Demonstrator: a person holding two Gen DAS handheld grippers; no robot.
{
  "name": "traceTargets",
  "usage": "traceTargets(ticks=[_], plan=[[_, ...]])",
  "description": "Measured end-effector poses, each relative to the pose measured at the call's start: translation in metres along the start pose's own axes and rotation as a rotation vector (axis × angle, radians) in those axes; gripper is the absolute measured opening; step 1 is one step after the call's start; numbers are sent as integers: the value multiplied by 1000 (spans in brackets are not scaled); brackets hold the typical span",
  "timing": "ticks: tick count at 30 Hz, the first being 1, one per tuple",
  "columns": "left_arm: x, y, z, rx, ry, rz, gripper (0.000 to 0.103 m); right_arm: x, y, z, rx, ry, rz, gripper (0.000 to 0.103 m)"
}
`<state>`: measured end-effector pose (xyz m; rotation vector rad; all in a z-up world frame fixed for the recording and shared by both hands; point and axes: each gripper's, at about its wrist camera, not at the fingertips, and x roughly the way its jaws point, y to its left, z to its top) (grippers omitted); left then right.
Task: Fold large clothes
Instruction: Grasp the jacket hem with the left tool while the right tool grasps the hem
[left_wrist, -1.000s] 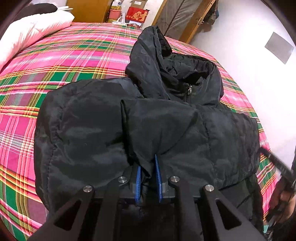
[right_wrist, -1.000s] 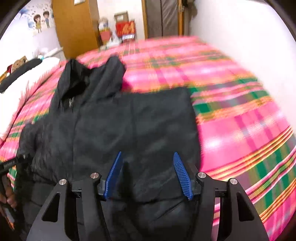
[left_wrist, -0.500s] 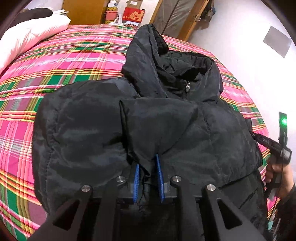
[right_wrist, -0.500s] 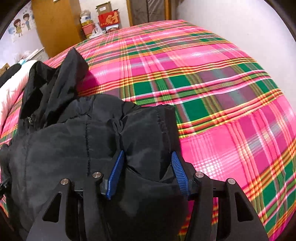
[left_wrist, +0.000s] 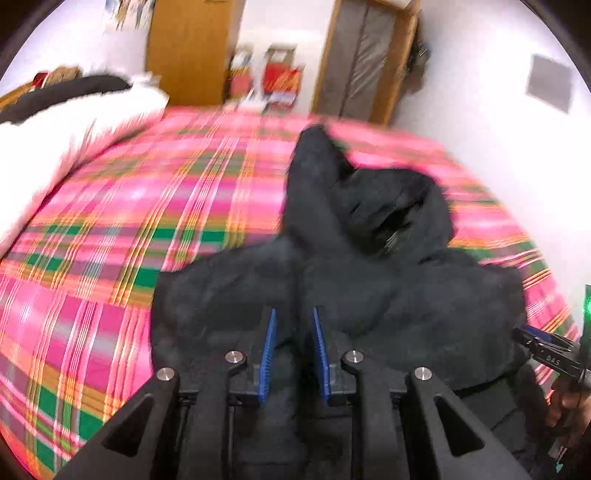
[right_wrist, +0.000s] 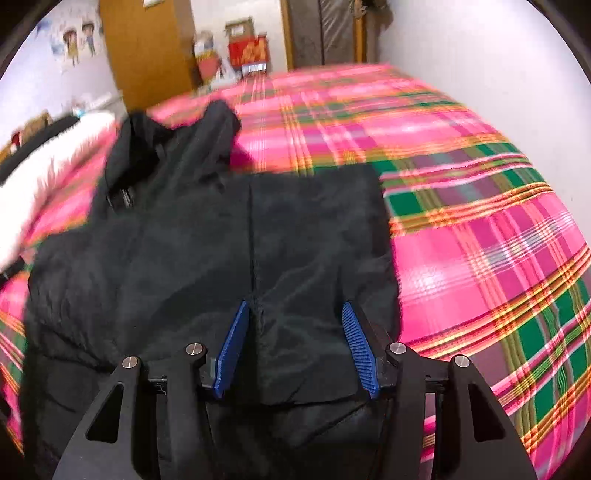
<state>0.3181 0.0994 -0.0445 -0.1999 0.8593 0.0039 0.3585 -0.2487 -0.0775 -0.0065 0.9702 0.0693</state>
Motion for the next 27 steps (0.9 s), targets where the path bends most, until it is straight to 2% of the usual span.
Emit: traceTargets(ticks=[2, 4, 6, 9, 15, 20, 22, 24, 27], plan=[[15, 10, -7, -55, 101, -12, 21, 3, -3, -2, 15, 2, 4, 54], [21, 18, -8, -119, 128, -50, 21, 2, -5, -3, 17, 5, 3, 54], [11, 12, 0, -106, 53, -81, 21, -2, -3, -3, 2, 2, -11, 54], [-1, -2, 11, -26, -75, -104, 21, -15, 2, 0, -10, -36, -6, 54], [16, 4, 19, -51, -32, -151, 21, -28, 21, 17, -23, -105, 38, 54], [-18, 34, 28, -172, -148, -132, 21, -24, 49, 26, -52, -106, 92, 54], [-17, 41, 31, -197, -152, -138, 22, -13, 62, 26, -80, -68, 110, 54], [-10, 35, 29, -179, -124, -165, 22, 1, 73, 21, -110, -26, 94, 54], [-5, 10, 25, -85, -107, -210, 22, 15, 79, 11, -107, 3, 78, 55]])
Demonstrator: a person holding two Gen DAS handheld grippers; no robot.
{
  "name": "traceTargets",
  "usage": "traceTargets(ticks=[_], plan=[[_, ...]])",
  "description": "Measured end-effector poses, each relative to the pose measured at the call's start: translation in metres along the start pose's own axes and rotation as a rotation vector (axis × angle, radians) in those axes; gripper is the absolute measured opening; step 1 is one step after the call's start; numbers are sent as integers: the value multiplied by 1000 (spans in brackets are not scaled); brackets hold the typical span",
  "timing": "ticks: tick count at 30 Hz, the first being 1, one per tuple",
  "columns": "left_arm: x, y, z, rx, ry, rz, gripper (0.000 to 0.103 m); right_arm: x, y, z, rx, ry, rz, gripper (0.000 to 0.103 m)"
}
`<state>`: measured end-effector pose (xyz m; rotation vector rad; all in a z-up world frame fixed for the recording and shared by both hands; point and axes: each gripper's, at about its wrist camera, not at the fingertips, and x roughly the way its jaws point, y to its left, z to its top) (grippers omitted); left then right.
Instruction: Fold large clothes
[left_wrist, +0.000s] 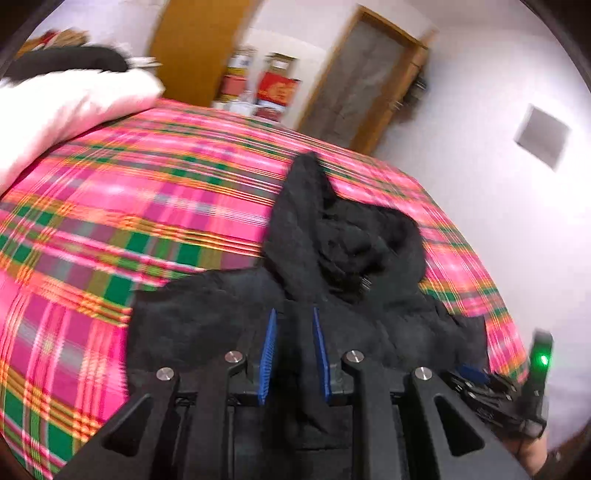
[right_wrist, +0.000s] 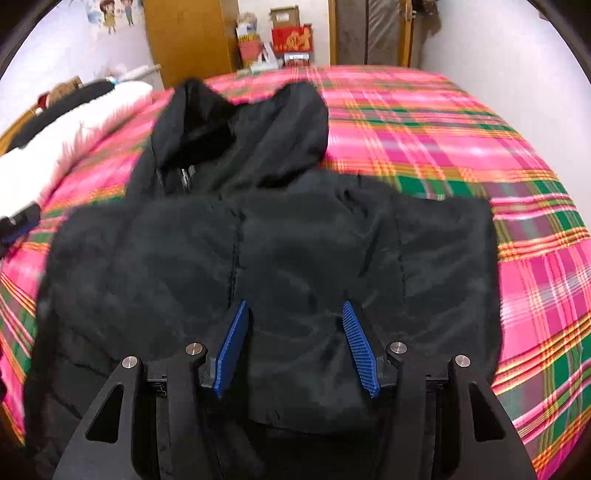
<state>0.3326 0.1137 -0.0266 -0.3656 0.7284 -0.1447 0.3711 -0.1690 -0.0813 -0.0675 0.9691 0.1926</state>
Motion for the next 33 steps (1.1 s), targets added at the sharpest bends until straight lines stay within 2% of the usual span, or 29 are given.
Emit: traceTargets(ticks=[3, 5, 6, 8, 10, 18, 20, 23, 27, 29, 31, 33], plan=[[8, -20, -8, 90, 22, -22, 22, 3, 2, -7, -25, 10, -3, 55], [18, -26, -15, 130, 51, 20, 22, 5, 1, -9, -31, 17, 4, 55], [29, -23, -21, 133, 92, 58, 22, 3, -1, -11, -29, 17, 8, 55], [46, -12, -29, 107, 170, 104, 22, 2, -4, -12, -23, 18, 20, 55], [58, 2, -36, 50, 215, 89, 22, 2, -6, -13, -23, 18, 26, 55], [55, 5, -36, 20, 247, 84, 22, -19, -7, 0, -12, 17, 30, 55], [42, 4, -31, 17, 240, 82, 22, -32, -7, 13, 1, -12, 43, 55], [19, 0, -20, 34, 180, 59, 22, -44, -4, 36, 4, -47, 46, 55], [0, -7, 1, 49, 118, 57, 23, -43, 0, 66, 10, -59, 53, 55], [4, -9, 15, 54, 116, 54, 31, -38, 3, 78, 4, -60, 60, 55], [14, -14, 31, 82, 110, 70, 31, -30, 6, 94, -6, -63, 57, 55], [29, -18, 49, 96, 117, 54, 31, -22, 9, 107, -15, -64, 66, 55]])
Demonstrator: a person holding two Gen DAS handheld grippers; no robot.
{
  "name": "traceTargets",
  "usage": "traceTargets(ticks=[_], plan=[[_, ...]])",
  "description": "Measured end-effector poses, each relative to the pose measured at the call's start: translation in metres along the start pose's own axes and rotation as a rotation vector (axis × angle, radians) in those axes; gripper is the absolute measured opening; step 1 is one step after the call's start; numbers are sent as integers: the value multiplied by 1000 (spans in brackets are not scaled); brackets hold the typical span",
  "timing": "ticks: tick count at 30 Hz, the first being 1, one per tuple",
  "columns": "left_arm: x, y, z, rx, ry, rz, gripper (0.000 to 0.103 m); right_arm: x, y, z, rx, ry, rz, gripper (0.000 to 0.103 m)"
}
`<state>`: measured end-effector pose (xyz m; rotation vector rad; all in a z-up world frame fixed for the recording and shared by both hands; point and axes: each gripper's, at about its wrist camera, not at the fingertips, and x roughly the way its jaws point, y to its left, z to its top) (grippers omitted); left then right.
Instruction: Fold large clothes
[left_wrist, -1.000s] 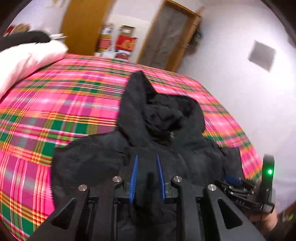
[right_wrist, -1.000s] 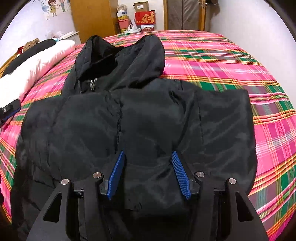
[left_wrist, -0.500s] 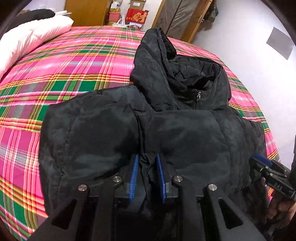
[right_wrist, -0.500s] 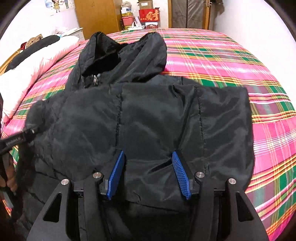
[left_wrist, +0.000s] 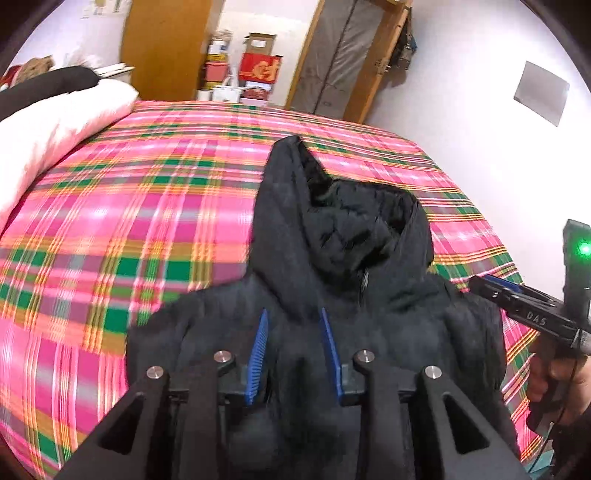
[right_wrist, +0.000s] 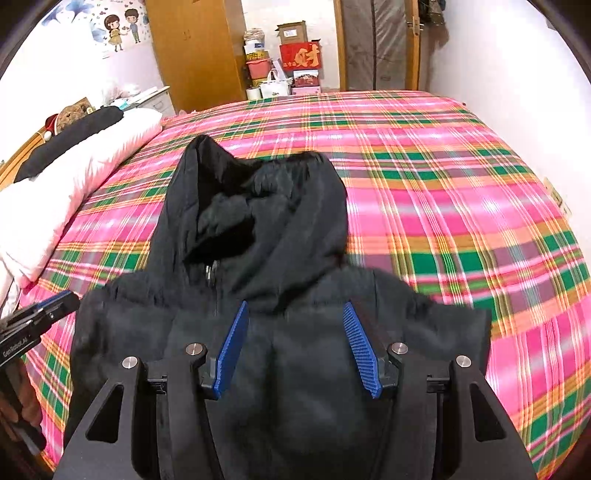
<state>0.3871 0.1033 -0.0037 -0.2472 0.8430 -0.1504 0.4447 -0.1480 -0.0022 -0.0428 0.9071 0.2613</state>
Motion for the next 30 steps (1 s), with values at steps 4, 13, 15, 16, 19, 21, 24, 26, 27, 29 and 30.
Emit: traceTargets(ticks=[4, 13, 15, 16, 19, 21, 24, 26, 27, 29, 30], plan=[[36, -5, 44, 14, 10, -2, 36, 28, -1, 36, -13, -5, -9, 55], [133, -15, 104, 61, 62, 88, 43, 92, -22, 100, 40, 21, -53, 55], [154, -16, 108, 75, 78, 126, 43, 107, -25, 108, 36, 46, -63, 55], [162, -17, 109, 80, 86, 137, 43, 115, -26, 110, 25, 64, -75, 54], [181, -15, 111, 77, 110, 142, 39, 132, -30, 114, 3, 107, -92, 18], [184, -18, 111, 79, 105, 138, 18, 131, -28, 110, -13, 103, -89, 9], [166, -16, 109, 55, 52, 106, 5, 113, -25, 107, -28, 49, -67, 7], [146, -15, 106, 33, 8, 85, 4, 85, -24, 101, -17, -4, -38, 7], [130, -14, 104, 20, -23, 69, 4, 77, -23, 100, -17, -20, -34, 6], [105, -12, 102, 8, -61, 44, 4, 51, -20, 92, -20, -58, -16, 6], [89, -12, 99, 2, -83, 29, 4, 37, -19, 87, -18, -76, -8, 6]])
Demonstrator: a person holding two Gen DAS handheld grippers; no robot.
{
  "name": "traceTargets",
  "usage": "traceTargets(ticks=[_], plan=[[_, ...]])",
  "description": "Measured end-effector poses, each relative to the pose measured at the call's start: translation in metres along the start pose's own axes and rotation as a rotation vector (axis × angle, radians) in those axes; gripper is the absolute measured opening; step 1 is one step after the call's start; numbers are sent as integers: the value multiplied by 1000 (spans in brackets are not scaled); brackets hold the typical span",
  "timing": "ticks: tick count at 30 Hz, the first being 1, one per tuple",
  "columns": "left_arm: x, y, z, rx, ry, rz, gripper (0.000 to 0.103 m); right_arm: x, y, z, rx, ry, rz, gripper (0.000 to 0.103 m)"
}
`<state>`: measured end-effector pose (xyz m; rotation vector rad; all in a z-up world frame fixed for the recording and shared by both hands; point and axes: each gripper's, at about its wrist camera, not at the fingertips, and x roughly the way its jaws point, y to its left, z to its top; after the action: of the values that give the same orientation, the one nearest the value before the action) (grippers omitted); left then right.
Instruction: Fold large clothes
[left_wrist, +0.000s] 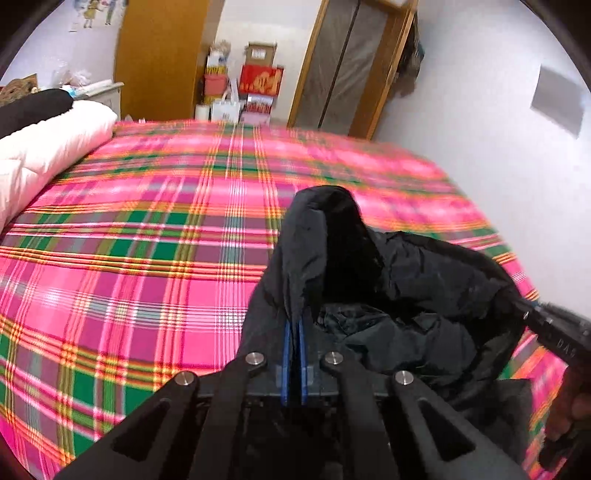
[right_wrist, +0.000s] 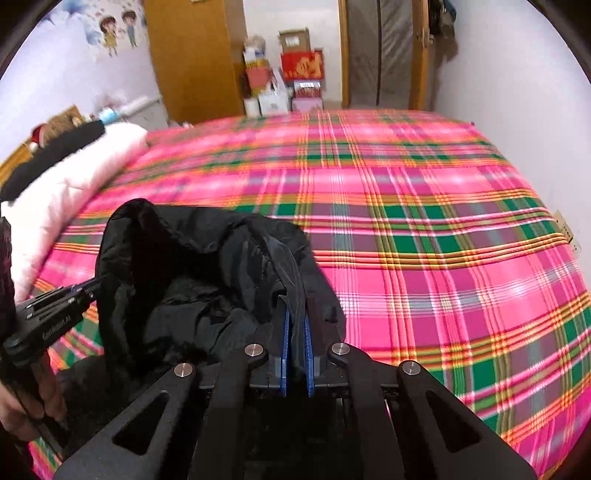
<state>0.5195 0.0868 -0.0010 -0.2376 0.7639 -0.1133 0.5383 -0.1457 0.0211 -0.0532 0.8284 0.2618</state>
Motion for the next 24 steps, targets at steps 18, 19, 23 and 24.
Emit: traceTargets(ticks=[18, 19, 23, 24], plan=[[-150, 37, -143, -157, 0, -96, 5, -113, -5, -168, 208, 62, 90, 6], [-152, 40, -151, -165, 12, -91, 5, -110, -5, -177, 215, 85, 89, 6], [-160, 45, -178, -169, 72, -58, 6, -106, -10, -203, 244, 170, 108, 6], [-162, 46, -184, -159, 95, -36, 6, -108, -11, -209, 245, 182, 106, 6]])
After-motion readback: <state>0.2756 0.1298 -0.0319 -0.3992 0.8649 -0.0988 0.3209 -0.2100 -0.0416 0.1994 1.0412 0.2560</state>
